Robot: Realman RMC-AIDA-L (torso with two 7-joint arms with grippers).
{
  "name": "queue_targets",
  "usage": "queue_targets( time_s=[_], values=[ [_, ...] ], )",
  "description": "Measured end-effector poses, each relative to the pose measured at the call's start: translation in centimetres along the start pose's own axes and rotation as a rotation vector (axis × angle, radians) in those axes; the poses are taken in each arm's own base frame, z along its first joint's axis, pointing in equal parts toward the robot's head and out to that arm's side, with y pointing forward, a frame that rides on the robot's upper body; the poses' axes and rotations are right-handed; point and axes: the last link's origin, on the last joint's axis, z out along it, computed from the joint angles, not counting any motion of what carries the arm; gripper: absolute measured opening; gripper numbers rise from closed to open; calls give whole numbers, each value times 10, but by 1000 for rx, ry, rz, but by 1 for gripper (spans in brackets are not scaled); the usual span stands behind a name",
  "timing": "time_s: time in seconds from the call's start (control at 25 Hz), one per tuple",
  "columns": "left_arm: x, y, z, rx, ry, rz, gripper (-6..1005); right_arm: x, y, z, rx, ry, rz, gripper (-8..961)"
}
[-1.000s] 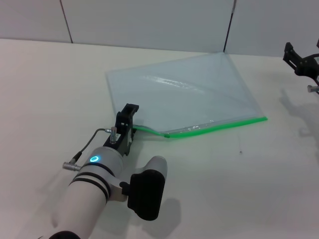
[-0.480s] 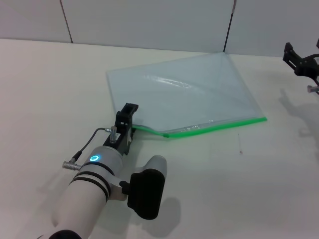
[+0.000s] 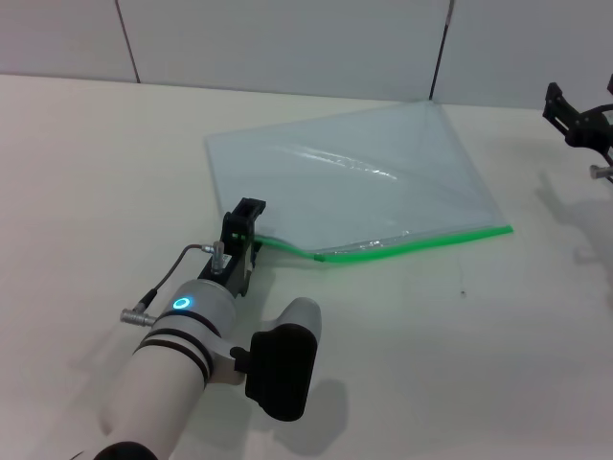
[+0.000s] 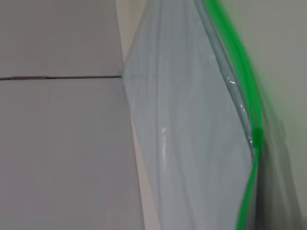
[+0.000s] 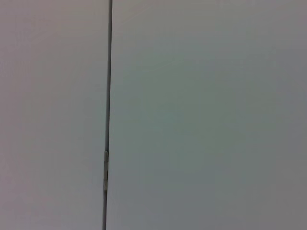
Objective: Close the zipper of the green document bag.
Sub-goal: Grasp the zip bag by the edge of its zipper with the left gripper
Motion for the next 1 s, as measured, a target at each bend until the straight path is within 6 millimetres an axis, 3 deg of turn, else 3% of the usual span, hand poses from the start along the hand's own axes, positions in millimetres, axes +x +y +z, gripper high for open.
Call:
queue_targets(
  time_s=[0.32, 0.64, 1.0],
  values=[
    [1, -4, 0, 25, 9, -4, 491, 3, -1, -2, 4, 5, 3, 863],
    [1, -5, 0, 30, 6, -32, 134, 4, -1, -3, 3, 8, 2, 863],
    [-1, -11, 1, 57, -8, -110, 140, 6, -2, -5, 6, 12, 5, 862]
  ],
)
